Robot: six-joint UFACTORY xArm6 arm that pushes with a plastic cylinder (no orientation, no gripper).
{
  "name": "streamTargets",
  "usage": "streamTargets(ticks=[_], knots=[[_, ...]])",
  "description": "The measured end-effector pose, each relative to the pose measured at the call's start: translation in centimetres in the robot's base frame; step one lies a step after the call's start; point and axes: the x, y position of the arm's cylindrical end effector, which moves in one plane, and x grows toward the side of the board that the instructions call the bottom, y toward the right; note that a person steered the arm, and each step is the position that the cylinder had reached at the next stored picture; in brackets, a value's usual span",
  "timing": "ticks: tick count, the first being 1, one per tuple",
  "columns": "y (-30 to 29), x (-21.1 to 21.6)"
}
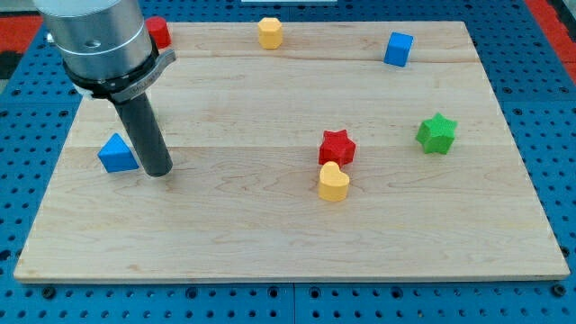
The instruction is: Slide the red star slightly down
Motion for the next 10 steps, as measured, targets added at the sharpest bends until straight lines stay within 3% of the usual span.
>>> streamTargets(ticks=[3, 5, 9, 10], knots=[[2.7, -1.8], [4.3, -5.9], [4.8, -7.3], [7.3, -10.4]])
